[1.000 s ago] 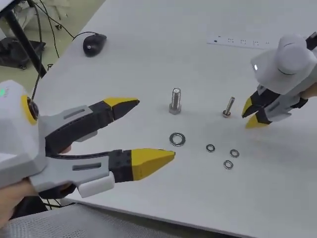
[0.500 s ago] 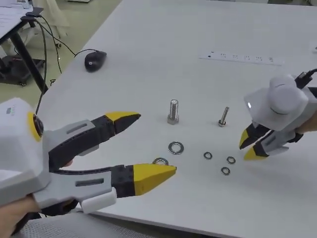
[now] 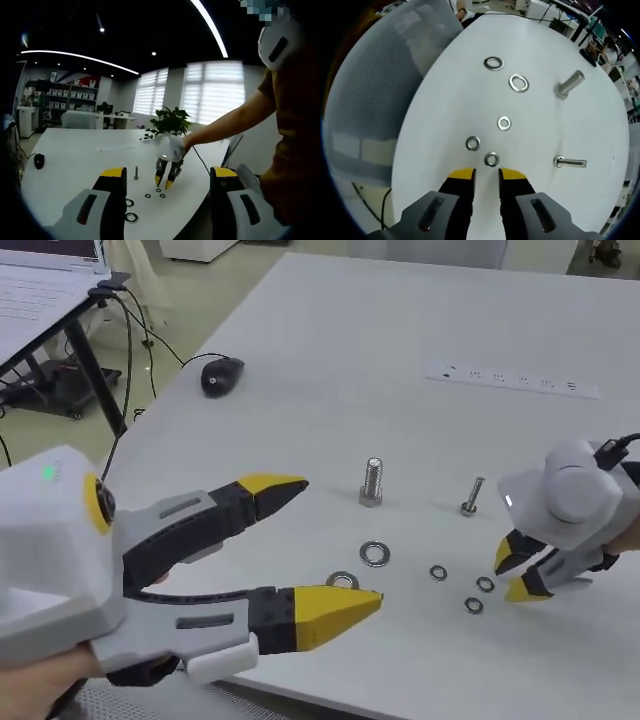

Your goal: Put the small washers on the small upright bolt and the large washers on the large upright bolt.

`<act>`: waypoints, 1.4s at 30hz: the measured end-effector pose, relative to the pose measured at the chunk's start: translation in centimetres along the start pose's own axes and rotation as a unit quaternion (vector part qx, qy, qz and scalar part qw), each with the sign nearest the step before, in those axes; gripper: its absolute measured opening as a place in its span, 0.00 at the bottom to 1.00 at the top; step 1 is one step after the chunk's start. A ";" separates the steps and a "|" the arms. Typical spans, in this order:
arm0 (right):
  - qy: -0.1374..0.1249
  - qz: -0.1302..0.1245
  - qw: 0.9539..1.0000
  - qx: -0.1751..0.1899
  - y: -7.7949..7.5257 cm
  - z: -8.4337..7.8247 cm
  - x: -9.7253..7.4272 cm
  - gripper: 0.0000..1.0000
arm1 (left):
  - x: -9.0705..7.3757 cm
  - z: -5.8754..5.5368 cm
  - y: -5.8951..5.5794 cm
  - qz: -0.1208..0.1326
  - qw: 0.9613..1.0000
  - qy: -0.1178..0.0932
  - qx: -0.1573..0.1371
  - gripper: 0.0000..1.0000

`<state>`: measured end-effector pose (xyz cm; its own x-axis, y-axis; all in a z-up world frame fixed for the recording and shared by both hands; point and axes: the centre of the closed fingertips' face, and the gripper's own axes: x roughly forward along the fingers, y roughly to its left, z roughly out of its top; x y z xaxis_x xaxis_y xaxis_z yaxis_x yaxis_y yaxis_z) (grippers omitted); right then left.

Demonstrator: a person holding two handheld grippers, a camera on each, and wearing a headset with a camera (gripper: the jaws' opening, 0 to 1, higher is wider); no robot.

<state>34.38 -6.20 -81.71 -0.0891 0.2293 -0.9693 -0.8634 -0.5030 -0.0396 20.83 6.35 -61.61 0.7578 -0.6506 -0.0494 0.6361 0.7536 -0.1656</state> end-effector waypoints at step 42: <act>0.008 0.020 1.000 -0.015 -0.7 0.4 0.8 0.19 | 0.6 0.1 0.6 0.011 1.000 -0.001 -0.002 0.67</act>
<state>34.77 -5.33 -82.41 -0.1151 0.1942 -0.9742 -0.8440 -0.5364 -0.0072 21.69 6.37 -61.61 0.7721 -0.6333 -0.0518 0.6184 0.7677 -0.1683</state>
